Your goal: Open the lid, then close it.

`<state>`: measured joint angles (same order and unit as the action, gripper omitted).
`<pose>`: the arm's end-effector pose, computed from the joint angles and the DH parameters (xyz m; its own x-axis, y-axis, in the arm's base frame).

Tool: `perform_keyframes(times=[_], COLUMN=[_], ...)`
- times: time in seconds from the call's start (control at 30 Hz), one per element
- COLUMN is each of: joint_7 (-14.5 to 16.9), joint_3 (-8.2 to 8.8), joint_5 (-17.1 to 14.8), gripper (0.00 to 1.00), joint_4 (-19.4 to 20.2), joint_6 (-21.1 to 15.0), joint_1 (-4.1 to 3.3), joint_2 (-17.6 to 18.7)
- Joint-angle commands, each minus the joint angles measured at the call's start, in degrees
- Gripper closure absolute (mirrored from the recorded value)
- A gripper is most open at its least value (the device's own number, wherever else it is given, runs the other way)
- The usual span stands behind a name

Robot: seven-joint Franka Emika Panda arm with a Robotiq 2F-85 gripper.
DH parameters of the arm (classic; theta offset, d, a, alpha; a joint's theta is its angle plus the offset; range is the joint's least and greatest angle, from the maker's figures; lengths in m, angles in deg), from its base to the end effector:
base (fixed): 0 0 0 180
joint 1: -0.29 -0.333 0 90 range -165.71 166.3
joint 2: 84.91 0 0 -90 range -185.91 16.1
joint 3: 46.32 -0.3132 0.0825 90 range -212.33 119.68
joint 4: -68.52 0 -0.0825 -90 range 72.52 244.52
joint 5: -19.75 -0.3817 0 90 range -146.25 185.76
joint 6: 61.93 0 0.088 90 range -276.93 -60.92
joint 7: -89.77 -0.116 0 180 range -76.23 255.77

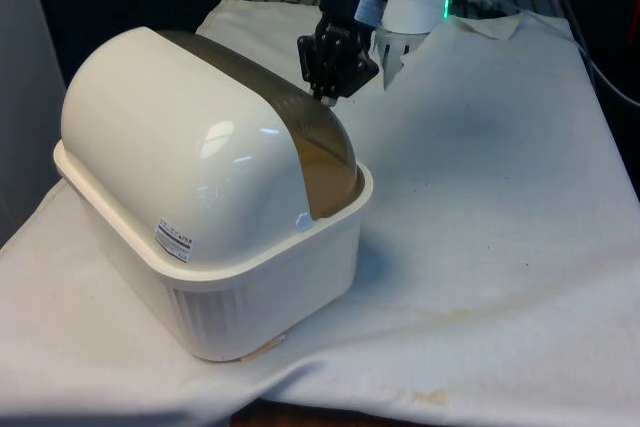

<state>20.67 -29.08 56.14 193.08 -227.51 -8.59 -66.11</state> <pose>0.5890 -0.0496 0.2704 0.6433 -0.5919 0.4856 -0.6555 -0.7535 -0.0500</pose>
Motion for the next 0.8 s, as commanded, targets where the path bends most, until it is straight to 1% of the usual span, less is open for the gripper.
perform_keyframes(times=[0.0,0.17,0.2,0.23,0.37,0.43,0.47,0.5,0.6,0.7,0.73,0.77], joint_7=[-0.4,-0.4,0.0,-0.4,-0.4,-0.4,0.0,-0.4,-0.5,-0.7,-0.2,-0.8], joint_3=[0.34,0.92,0.92,1.15,1.60,1.89,1.66,2.01,2.29,2.58,2.23,2.64], joint_5=[0.1,0.0,-0.1,-0.1,-0.2,-0.2,-0.2,-0.2,-0.3,-0.2,-0.3,-0.2], gripper=[1.00,1.00,1.00,1.00,1.00,1.00,1.00,1.00,1.00,1.00,1.00,1.00], joint_4=[-0.1,-0.2,-0.1,-0.2,-0.2,-0.3,-0.1,-0.3,-0.6,-1.3,-0.7,-1.4], joint_6=[-0.4,-0.4,0.0,-0.3,-0.3,-0.3,0.0,-0.3,-0.3,0.1,0.1,0.2], joint_1=[0.00,0.17,0.11,0.23,0.29,0.46,0.34,0.46,0.52,0.46,0.57,0.46], joint_2=[-0.1,0.1,0.0,0.2,0.3,0.3,0.1,0.3,0.5,0.4,0.1,0.3])
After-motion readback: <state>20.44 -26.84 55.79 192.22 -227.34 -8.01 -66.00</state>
